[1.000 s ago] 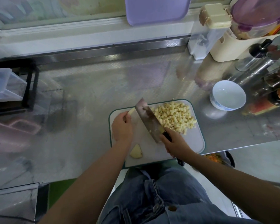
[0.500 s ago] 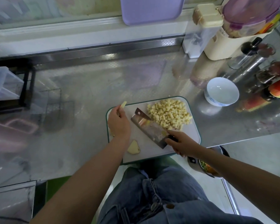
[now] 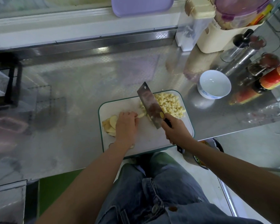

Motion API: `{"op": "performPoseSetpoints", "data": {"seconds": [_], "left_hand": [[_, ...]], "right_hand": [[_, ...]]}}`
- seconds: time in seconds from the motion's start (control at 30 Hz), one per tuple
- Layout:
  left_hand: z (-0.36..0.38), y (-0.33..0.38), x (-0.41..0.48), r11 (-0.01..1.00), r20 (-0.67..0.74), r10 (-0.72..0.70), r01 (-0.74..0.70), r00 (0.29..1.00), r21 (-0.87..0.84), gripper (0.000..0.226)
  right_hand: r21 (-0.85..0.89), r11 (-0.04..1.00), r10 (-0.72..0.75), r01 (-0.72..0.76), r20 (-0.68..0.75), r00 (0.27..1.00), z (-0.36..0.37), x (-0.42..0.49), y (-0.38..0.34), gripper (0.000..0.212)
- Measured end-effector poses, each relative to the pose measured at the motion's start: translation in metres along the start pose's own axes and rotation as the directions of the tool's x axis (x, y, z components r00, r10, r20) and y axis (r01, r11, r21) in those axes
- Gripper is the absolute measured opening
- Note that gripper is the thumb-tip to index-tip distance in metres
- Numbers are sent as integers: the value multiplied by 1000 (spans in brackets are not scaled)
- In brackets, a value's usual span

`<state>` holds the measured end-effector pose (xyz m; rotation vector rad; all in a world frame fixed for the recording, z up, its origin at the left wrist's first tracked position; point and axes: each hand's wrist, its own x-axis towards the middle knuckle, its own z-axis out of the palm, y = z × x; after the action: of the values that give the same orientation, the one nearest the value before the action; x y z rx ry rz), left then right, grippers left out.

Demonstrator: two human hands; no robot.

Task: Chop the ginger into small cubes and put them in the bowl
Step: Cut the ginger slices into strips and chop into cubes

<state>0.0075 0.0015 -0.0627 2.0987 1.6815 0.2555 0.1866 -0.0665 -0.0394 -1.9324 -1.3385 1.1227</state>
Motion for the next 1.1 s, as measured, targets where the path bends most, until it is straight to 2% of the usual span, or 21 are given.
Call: {"op": "performPoseSetpoints", "data": {"seconds": [0.07,0.17,0.53,0.67,0.8,0.87,0.93,1.1], "left_hand": [[-1,-3,0,992,-7,50,-49,999,118,25],[-5,-3,-2,981,-41,47,-38,998,188,27],[-9,-9,-1,978,-41,-8,16,999,208,21],[-9,-9,-2,984,-44,-6,13,999,176,19],[-11,-11,-3,979,-81,-3,19,997,203,27],[-13,-13,-4,973,-91,9,12,996,229,20],[-13,-16,-6,969,-79,26,-6,997,249,12],[-9,-17,-8,970,-41,50,-39,998,242,15]], "right_hand": [[-21,1000,-12,13,12,1000,1,0,-2,13],[-89,995,-30,33,39,999,3,0,-5,14],[-390,914,-98,108,46,994,25,2,-12,14],[-379,920,-104,102,15,994,30,4,-12,12],[-292,952,-91,93,23,996,28,7,-19,14],[-283,954,-95,97,20,995,25,6,-21,14],[-295,949,-106,109,27,994,23,4,-22,13],[-373,918,-123,138,62,990,25,2,-19,11]]}}
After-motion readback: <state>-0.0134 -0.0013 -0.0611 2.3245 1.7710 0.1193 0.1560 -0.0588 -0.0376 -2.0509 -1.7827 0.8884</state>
